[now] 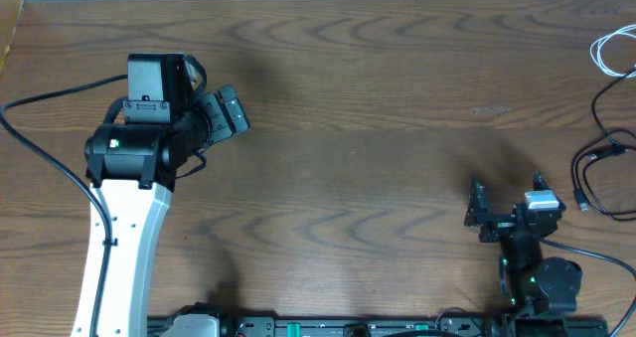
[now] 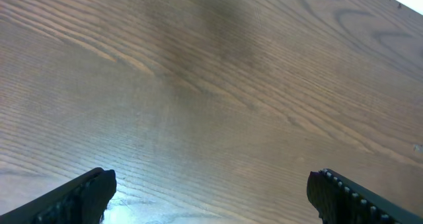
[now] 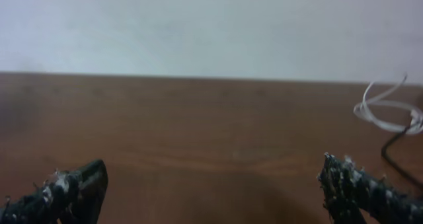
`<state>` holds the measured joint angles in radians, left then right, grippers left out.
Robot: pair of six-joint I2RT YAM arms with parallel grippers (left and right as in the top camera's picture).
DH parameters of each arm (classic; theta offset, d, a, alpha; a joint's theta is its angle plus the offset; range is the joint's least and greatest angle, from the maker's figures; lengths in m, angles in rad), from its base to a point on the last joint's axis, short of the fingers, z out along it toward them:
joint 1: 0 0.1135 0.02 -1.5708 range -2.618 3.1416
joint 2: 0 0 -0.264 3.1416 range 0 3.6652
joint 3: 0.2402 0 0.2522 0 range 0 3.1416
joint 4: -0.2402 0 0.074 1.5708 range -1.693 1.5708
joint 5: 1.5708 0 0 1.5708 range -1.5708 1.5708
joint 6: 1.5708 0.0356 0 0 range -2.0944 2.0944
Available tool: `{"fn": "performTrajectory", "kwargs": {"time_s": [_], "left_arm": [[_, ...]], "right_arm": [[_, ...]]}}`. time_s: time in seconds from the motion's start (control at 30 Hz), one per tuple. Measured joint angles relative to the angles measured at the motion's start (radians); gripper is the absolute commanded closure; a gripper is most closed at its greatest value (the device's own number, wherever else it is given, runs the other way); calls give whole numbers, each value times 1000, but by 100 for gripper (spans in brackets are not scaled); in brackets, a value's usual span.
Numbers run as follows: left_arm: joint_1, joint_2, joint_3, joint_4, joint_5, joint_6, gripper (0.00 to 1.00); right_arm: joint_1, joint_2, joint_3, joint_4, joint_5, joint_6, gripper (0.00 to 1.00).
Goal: Untangle cables
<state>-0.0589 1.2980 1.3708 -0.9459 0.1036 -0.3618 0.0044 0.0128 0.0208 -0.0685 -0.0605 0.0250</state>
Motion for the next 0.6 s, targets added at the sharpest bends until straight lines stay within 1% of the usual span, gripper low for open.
{"fn": "performTrajectory", "kwargs": {"time_s": [0.6], "left_arm": [[0,0,0,0,0,0,2]], "right_arm": [[0,-1,-11,-4,13,17,1]]}}
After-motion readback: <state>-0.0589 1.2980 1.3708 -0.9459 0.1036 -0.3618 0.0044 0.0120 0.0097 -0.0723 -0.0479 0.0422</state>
